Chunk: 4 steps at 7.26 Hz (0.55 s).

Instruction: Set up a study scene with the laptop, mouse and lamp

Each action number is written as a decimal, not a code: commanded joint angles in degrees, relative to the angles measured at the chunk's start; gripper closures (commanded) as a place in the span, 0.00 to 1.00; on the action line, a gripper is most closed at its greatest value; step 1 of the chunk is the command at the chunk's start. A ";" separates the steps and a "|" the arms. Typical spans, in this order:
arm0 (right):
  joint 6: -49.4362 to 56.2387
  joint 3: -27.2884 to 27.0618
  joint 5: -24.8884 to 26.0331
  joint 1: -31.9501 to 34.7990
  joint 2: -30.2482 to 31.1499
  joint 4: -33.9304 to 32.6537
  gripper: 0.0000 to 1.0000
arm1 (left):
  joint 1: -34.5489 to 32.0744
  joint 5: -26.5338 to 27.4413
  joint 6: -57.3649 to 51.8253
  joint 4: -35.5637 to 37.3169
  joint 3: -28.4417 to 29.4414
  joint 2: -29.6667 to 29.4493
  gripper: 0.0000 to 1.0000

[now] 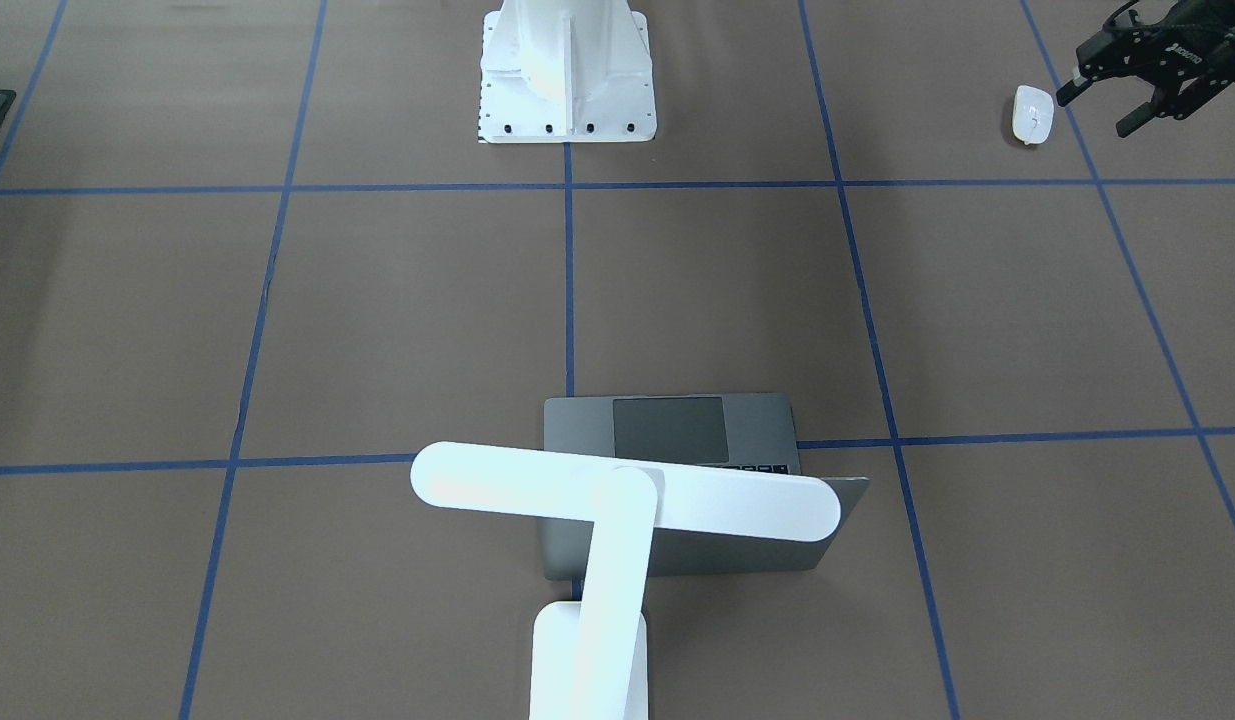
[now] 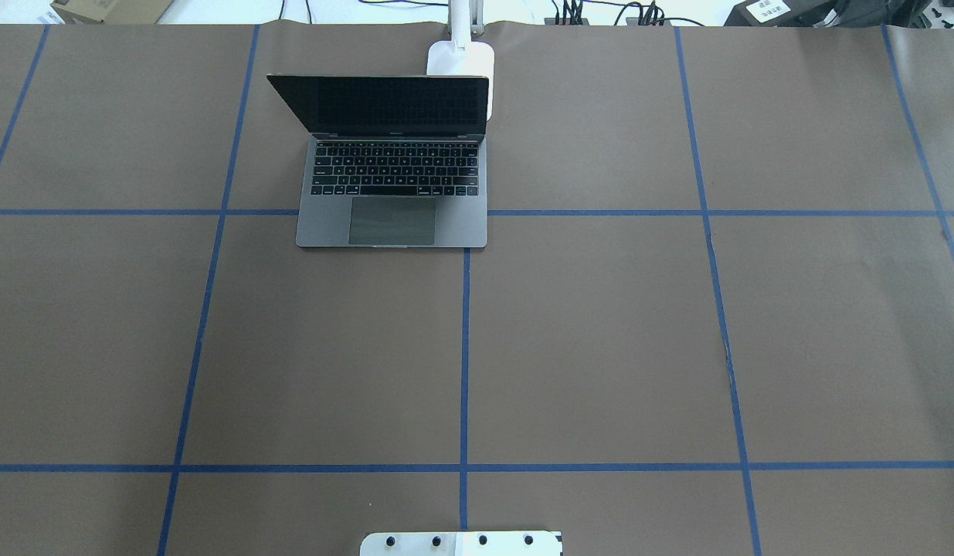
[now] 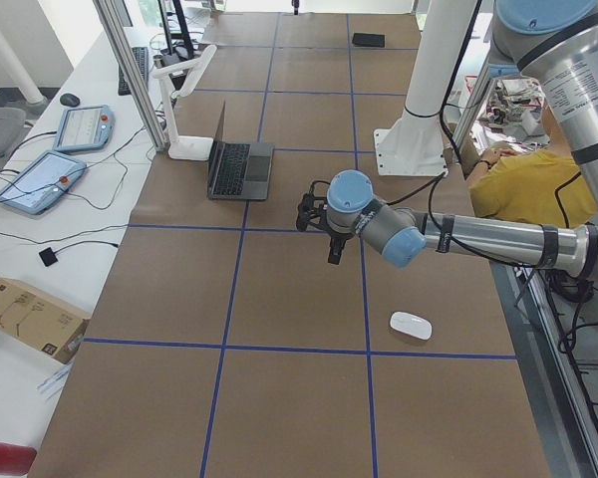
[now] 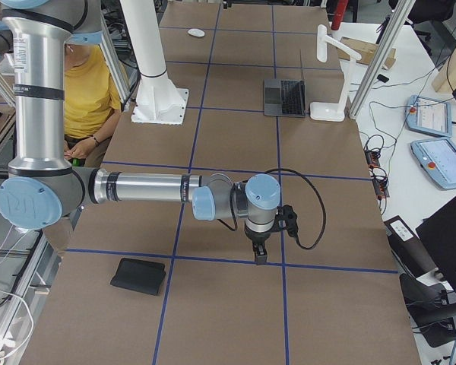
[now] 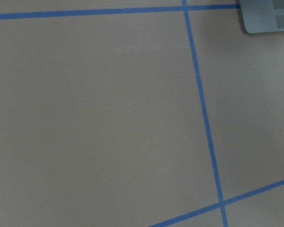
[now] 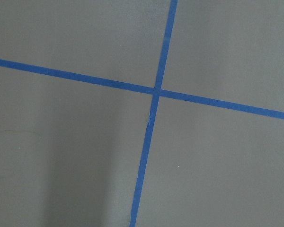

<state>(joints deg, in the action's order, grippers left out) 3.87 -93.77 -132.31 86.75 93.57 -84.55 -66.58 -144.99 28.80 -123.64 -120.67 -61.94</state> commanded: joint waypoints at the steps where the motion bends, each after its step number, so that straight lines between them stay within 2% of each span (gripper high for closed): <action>1: 0.00 0.08 0.03 0.00 0.04 0.00 0.00 | 11.25 9.33 -0.15 -0.82 0.08 4.44 0.00; 4: 0.00 0.08 -0.05 0.00 0.39 -0.09 0.00 | 21.03 14.28 -0.32 -2.74 0.17 13.49 0.00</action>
<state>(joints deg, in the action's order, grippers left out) 3.87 -93.70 -132.29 86.75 93.83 -84.63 -49.38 -132.92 28.56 -125.47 -120.53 -52.19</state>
